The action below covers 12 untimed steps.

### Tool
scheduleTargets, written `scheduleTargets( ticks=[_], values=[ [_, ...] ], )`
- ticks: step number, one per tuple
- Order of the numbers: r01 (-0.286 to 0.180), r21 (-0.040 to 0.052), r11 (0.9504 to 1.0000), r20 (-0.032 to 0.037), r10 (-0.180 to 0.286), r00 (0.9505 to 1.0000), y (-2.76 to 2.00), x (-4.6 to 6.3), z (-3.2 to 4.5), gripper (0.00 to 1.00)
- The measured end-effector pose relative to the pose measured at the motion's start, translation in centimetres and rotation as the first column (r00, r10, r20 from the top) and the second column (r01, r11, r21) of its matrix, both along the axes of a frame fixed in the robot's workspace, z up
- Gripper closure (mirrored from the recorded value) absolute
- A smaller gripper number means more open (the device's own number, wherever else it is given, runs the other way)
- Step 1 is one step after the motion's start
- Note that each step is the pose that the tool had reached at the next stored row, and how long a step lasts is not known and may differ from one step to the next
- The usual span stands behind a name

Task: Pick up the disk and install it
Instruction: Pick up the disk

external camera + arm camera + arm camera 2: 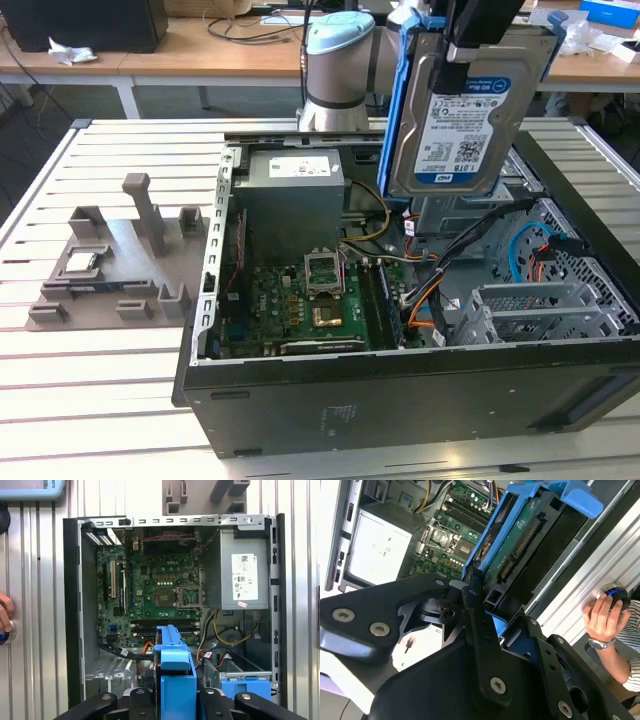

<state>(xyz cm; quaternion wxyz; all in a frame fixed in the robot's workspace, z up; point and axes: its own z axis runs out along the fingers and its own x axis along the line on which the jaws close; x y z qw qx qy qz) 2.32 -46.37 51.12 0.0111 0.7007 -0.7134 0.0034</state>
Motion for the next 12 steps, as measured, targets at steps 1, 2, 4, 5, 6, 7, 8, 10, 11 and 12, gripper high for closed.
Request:
scheduleTargets(
  ticks=[1,2,4,5,6,7,8,10,11,12],
  values=[
    [0.0,0.0001,1.0,0.0,0.0,1.0,-0.14,0.0,0.0,0.64],
    [0.0,0.0001,1.0,-0.0001,0.0,1.0,-0.27,0.0,0.0,0.64],
    [0.0,0.0001,1.0,0.0,0.0,1.0,-0.77,0.1,0.0,0.64],
    [0.0,0.0,1.0,0.0,0.0,1.0,-0.94,0.1,0.0,0.64],
    [0.0,0.0001,1.0,0.0,0.0,1.0,-1.06,0.1,-0.01,0.64],
    [0.0,0.0001,1.0,0.0,0.0,1.0,-1.24,0.1,0.0,0.64],
    [0.0,0.0,1.0,0.0,0.0,1.0,-1.34,0.1,0.0,0.64],
    [0.0,0.0001,1.0,0.0,0.0,1.0,-1.61,0.2,-0.01,0.64],
    [0.0,0.0,1.0,0.0,0.0,1.0,-1.7,0.2,0.0,0.64],
    [0.0,0.0001,1.0,0.0,0.0,1.0,-1.91,0.2,-0.01,0.64]
  ],
)
